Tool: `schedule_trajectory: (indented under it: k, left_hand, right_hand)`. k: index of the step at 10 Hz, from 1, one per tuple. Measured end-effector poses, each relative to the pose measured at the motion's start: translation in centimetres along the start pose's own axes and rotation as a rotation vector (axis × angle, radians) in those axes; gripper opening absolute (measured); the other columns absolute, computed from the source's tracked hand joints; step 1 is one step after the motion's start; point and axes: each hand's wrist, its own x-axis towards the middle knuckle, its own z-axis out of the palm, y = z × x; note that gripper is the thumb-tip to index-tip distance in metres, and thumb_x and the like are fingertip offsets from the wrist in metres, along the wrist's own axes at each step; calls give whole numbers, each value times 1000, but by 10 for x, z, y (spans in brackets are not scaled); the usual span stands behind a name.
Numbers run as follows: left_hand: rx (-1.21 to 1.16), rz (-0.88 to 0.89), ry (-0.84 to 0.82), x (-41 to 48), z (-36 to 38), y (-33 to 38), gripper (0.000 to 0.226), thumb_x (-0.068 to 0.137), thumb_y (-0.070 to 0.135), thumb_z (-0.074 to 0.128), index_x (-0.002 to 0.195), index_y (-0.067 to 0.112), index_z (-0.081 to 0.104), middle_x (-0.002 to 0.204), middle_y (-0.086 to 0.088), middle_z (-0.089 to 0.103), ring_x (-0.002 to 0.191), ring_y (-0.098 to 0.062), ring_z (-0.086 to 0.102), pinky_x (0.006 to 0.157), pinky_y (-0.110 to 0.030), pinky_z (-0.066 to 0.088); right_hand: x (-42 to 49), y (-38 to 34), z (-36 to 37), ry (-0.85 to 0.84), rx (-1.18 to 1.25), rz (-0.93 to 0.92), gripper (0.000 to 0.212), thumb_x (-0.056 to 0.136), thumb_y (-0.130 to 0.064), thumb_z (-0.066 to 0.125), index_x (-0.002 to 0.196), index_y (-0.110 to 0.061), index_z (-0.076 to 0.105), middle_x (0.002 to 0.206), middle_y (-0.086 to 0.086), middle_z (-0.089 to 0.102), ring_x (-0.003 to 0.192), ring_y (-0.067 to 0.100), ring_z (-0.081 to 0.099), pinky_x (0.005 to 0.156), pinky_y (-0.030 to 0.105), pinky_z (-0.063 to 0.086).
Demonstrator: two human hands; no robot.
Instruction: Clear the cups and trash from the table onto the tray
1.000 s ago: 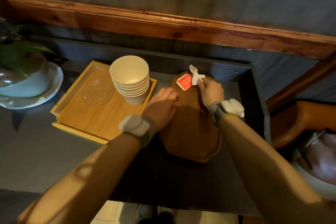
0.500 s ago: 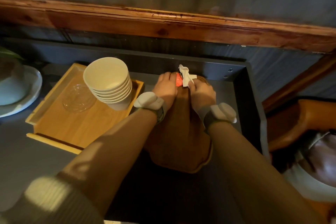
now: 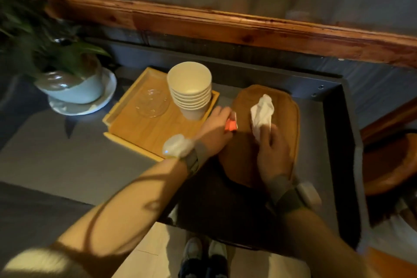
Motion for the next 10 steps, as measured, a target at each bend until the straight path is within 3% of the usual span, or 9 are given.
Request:
schedule_trajectory:
  k: [1,2,3,4,5,7,8,9,10]
  left_hand:
    - [-104,-82,132,-40,-29,-31,23,73,1,58,96,-3,58,99,-20,53,95,-30,51,73,-23,29]
    - [-75,-178,232,-55,-45,-56,24,74,-3,56,97,1,59,103,-22,54,96,-32,53,80,-28,34]
    - [4,-328,340,-59,-62,-86,25,76,-2,54,101,3,58,111,-21,54,102,-34,52,86,-32,35]
    - [53,-358,318,-56,-69,-100,25,79,-1,53,103,2,56,112,-22,53,105,-34,51,85,-32,33]
    - [89,-375,251,-55,-72,-116,25,81,-1,50,105,1,56,115,-22,52,109,-35,49,88,-33,35]
    - [319,-418,228,-62,-74,-121,27,86,13,49,112,10,56,142,-13,38,127,-34,30,102,-41,30]
    - [317,-364,279,-61,-81,-112,25,87,14,48,110,11,56,140,-13,39,126,-32,33,100,-41,32]
    - [181,-243,359,-50,-106,-81,17,87,18,49,99,10,58,112,-12,58,94,-23,51,77,-32,40]
    - [-2,-206,400,-40,-127,-58,21,91,24,45,86,9,59,90,-15,67,76,-24,58,69,-33,45]
  right_hand:
    - [-30,-27,19,-38,-160,-240,25,91,-30,43,96,-17,64,75,12,66,60,21,56,60,19,38]
    - [-36,-44,40,-229,-152,-433,19,89,-14,51,97,-6,66,86,21,70,69,29,65,61,15,38]
    - [-30,-61,75,-500,-413,-597,39,93,-8,45,132,-9,48,135,19,53,124,30,51,99,28,39]
    - [-31,-73,90,-465,-547,-719,39,86,-9,58,126,-10,55,127,20,60,118,28,57,93,32,48]
    - [-33,-85,109,-324,-720,-847,27,66,-18,78,92,-9,73,85,13,76,83,26,72,71,32,57]
    - [-34,-76,112,-613,-812,-747,50,97,-39,27,132,-9,47,139,13,50,131,28,40,110,43,26]
    - [-27,-85,94,-640,-736,-762,39,98,-29,30,119,-8,55,126,16,58,119,31,50,97,40,37]
    - [-3,-116,58,-667,-445,-567,34,97,-31,34,97,-11,62,99,12,66,94,29,60,74,35,42]
    - [13,-140,33,-679,-269,-491,36,97,-31,37,94,-8,65,97,13,69,91,27,61,74,35,45]
